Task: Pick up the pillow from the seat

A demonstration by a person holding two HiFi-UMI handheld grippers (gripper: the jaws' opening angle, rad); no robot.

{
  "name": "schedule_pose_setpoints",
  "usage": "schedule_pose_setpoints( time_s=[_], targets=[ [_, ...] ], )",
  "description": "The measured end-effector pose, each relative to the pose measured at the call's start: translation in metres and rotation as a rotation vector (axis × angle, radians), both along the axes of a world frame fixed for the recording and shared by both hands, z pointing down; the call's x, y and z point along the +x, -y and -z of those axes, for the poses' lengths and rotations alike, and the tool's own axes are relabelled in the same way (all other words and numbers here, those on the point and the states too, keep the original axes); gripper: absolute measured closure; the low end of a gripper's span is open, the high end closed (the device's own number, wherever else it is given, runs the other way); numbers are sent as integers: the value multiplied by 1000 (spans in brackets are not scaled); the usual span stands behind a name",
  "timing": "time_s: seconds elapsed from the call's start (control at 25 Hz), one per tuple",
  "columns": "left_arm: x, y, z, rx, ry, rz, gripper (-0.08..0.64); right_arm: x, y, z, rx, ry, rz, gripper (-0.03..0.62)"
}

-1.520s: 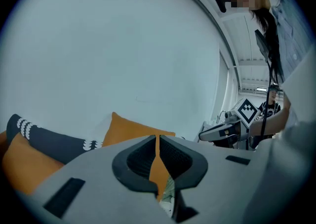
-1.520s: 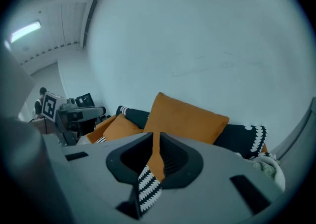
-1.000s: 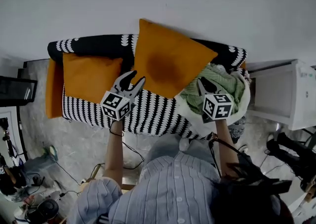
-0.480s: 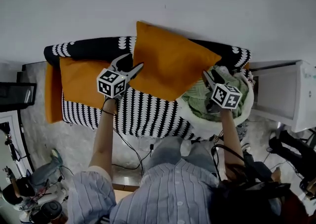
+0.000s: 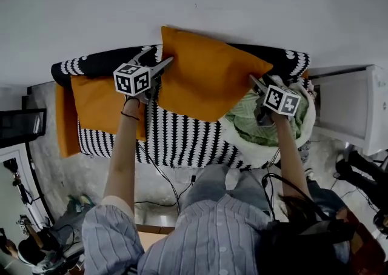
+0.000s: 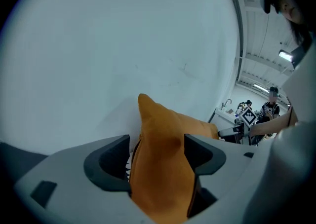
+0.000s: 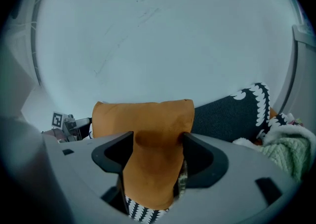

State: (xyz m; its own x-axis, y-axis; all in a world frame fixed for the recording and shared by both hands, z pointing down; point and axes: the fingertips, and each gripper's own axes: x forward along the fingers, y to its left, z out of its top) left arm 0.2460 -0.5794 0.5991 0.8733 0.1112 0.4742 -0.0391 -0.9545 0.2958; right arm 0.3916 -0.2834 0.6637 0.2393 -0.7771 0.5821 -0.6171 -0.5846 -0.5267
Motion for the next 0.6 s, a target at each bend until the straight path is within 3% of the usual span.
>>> schedule_pose_setpoints(
  time_s=[0.36,0.6],
  targets=[
    [22,-4,-12,-65,8,-16,225,11,10,-12,-40,-33,2,301],
    [19,-16,-11,-75,0,-13,266,-1,12,-11,-58,-16,23,401]
  ],
)
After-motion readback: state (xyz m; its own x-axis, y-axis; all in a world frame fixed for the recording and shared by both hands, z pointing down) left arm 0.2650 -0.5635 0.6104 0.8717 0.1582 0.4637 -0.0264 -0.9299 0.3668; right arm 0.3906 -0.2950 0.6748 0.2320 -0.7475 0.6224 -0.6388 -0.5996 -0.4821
